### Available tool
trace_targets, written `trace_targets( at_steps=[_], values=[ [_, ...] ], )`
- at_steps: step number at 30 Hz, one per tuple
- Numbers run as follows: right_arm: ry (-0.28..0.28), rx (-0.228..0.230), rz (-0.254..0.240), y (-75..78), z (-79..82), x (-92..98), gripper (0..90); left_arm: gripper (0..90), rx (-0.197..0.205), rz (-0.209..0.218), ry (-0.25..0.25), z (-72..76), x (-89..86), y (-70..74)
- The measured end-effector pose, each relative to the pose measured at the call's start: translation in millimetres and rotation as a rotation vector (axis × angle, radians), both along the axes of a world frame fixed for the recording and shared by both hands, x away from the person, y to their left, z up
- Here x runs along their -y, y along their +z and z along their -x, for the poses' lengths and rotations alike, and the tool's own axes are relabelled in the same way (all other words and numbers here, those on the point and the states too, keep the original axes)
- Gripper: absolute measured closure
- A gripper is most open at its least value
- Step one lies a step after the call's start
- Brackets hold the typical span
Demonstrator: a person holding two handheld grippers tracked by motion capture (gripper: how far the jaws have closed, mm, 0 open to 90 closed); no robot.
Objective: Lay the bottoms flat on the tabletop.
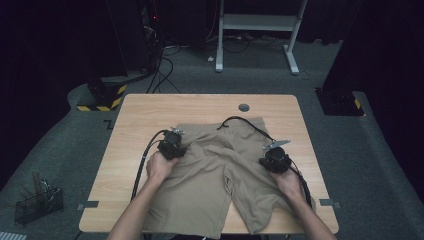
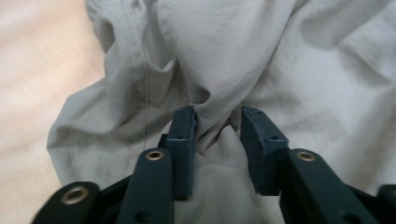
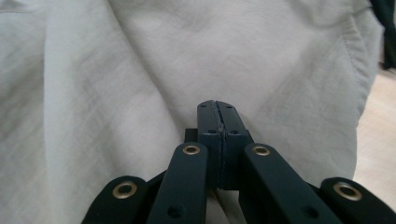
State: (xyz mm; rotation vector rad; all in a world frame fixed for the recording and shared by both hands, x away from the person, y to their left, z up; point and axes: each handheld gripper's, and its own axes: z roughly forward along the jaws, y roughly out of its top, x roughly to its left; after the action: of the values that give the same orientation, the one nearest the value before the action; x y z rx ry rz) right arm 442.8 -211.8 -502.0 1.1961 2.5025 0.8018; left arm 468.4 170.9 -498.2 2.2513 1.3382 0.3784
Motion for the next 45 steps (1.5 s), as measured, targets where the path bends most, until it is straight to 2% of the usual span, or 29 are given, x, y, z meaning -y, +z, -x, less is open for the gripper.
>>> trace_targets(
  at_steps=[2,3,4,5,7,9,10,11,12,14,17,21,23,24,26,28,29,30,31,33,34,37,39,40,42,43,44,45],
  values=[
    [0.020,-0.024,-0.005,1.1,7.9,-0.2,88.3,67.1,-0.030,0.044,-0.011,5.5,-5.5,1.2],
    [0.040,-0.027,-0.001,2.9,11.7,-0.9,84.5,66.7,-0.029,0.057,-0.004,5.9,-7.9,1.8],
    [0.040,-0.020,-0.008,4.3,12.7,-0.9,80.7,64.1,-0.013,0.078,0.016,5.8,-10.7,2.9],
    [0.030,0.010,-0.024,7.0,12.6,0.0,77.7,61.0,0.030,0.092,0.037,4.6,-14.2,5.5],
    [-0.033,0.075,-0.073,16.2,6.8,3.9,72.5,52.2,0.091,0.107,0.073,1.3,-18.4,10.6],
    [-0.089,0.101,-0.101,22.0,-2.7,6.3,67.0,45.9,0.154,0.133,0.126,-4.0,-21.7,17.0],
    [-0.128,0.126,-0.107,25.1,-10.1,7.2,63.8,43.6,0.177,0.148,0.142,-5.4,-22.9,18.5],
    [-0.149,0.132,-0.110,26.6,-14.8,7.4,61.8,42.5,0.200,0.168,0.161,-7.5,-25.0,20.2],
    [-0.173,0.145,-0.113,27.7,-21.1,7.6,60.4,41.0,0.200,0.180,0.177,-10.9,-26.5,21.0],
    [-0.212,0.154,-0.115,28.0,-33.0,6.5,58.3,38.8,0.168,0.176,0.184,-20.0,-27.5,19.5],
    [-0.248,0.129,-0.090,21.5,-50.8,2.0,55.8,37.7,0.113,0.140,0.191,-34.0,-25.7,12.9],
    [-0.305,0.121,-0.090,13.4,-68.5,-0.4,53.7,38.4,0.049,0.145,0.229,-50.8,-23.9,3.3],
    [-0.330,0.105,-0.096,10.9,-77.5,-0.6,50.4,42.6,0.019,0.137,0.226,-56.8,-20.7,-0.9],
    [-0.333,0.076,-0.089,9.1,-83.0,-1.5,48.5,46.6,-0.004,0.135,0.213,-59.7,-19.4,-2.7],
    [-0.321,0.064,-0.051,4.7,-89.6,-4.9,49.3,54.4,-0.011,0.111,0.195,-62.4,-16.3,-2.8],
    [-0.300,0.037,-0.010,1.1,-94.4,-8.8,58.4,62.4,-0.026,0.097,0.182,-64.8,-14.8,-1.5],
    [-0.280,0.032,0.014,-0.3,-95.3,-10.3,65.9,66.8,-0.034,0.102,0.179,-66.3,-16.2,0.0],
    [-0.253,0.028,0.014,-0.6,-95.9,-10.6,76.3,73.8,-0.035,0.105,0.178,-66.7,-16.9,0.9],
    [-0.251,0.018,0.013,0.1,-96.3,-10.6,80.5,77.1,-0.024,0.100,0.175,-66.7,-17.3,2.2],
    [-0.238,0.037,0.018,2.8,-95.7,-9.8,82.8,83.1,0.027,0.090,0.165,-64.2,-16.6,7.9],
    [-0.234,0.053,0.020,4.7,-94.8,-9.5,83.4,84.2,0.080,0.084,0.151,-61.7,-15.9,15.0],
    [-0.226,0.153,0.008,20.4,-88.9,-8.3,83.9,85.5,0.233,0.066,0.130,-56.8,-13.8,37.9],
    [-0.236,0.233,-0.003,30.9,-85.6,-8.0,83.9,85.5,0.347,0.027,0.119,-56.1,-11.4,53.6],
    [-0.253,0.275,-0.013,36.6,-83.9,-7.9,83.8,85.5,0.381,0.008,0.119,-56.3,-10.6,57.7],
    [-0.270,0.325,-0.019,42.6,-83.1,-7.3,83.5,84.8,0.447,-0.032,0.136,-59.3,-9.5,61.4],
    [-0.280,0.339,-0.015,44.1,-84.1,-6.8,83.2,84.0,0.446,-0.041,0.156,-63.1,-10.0,58.8],
    [-0.286,0.327,-0.007,43.3,-87.9,-5.9,82.2,81.0,0.400,-0.044,0.174,-69.6,-11.3,53.9],
    [-0.297,0.279,-0.006,40.1,-93.5,-5.0,81.3,76.8,0.339,-0.041,0.187,-76.4,-13.1,47.2]
  ],
)
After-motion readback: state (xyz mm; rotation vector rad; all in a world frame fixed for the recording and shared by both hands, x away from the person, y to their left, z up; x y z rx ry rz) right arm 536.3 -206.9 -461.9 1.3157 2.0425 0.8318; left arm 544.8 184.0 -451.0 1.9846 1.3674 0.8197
